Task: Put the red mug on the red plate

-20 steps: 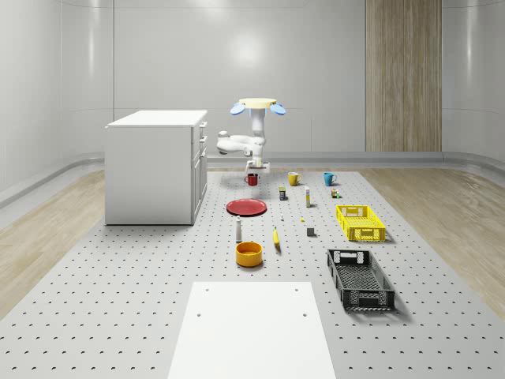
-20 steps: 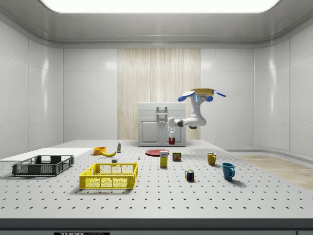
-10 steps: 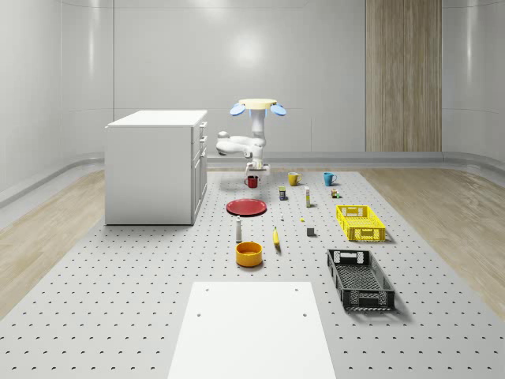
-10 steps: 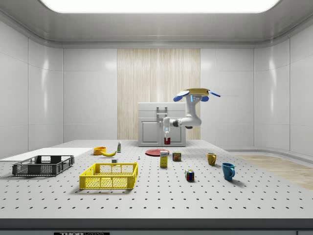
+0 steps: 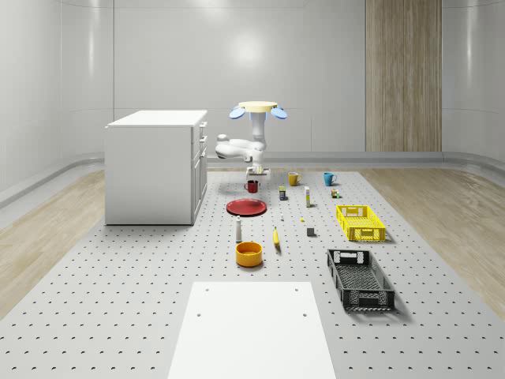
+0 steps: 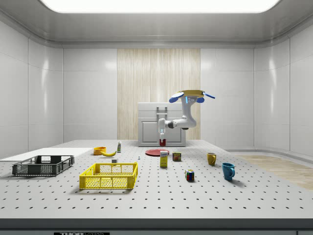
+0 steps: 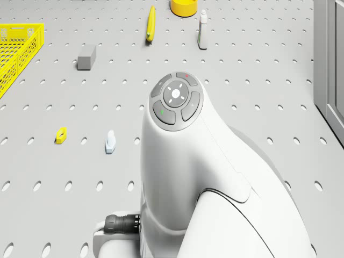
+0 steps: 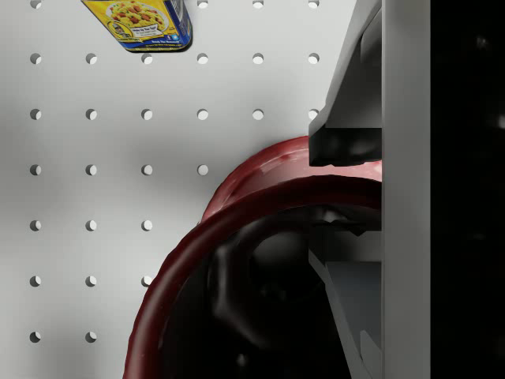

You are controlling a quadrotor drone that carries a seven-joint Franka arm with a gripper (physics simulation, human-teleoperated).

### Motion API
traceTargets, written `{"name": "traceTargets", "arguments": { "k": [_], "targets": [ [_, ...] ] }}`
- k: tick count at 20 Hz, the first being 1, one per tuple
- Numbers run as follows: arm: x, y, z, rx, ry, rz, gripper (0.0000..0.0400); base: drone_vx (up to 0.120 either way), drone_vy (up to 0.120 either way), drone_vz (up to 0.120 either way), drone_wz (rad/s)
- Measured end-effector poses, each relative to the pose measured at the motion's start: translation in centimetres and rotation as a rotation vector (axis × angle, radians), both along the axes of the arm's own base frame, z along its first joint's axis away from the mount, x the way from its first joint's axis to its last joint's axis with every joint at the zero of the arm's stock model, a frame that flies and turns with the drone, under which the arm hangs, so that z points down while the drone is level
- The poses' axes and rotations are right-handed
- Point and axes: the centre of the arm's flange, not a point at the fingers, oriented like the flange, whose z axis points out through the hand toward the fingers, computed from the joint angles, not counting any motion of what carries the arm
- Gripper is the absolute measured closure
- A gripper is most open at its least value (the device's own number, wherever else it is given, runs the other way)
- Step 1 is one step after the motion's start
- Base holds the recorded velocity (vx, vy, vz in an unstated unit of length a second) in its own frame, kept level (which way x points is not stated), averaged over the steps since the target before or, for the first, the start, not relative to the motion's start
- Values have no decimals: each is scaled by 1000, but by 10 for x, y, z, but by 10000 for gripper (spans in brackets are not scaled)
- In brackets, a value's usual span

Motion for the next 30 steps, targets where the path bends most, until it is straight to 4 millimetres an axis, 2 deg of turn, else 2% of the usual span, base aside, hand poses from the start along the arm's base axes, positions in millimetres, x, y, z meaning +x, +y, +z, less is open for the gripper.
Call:
{"name": "traceTargets", "arguments": {
  "k": [8,12,19,23,26,30],
  "targets": [
    [0,0,0,0,0,0,301,110,0,0,0],
    [0,8,0,0,0,0,301,0,0,0,0],
    [0,37,1,0,0,0,301,0,0,0,0],
    [0,49,9,0,0,0,301,0,0,0,0],
    [0,53,17,0,0,0,301,0,0,0,0],
    [0,46,22,1,0,0,301,0,0,0,0]
  ]
}}
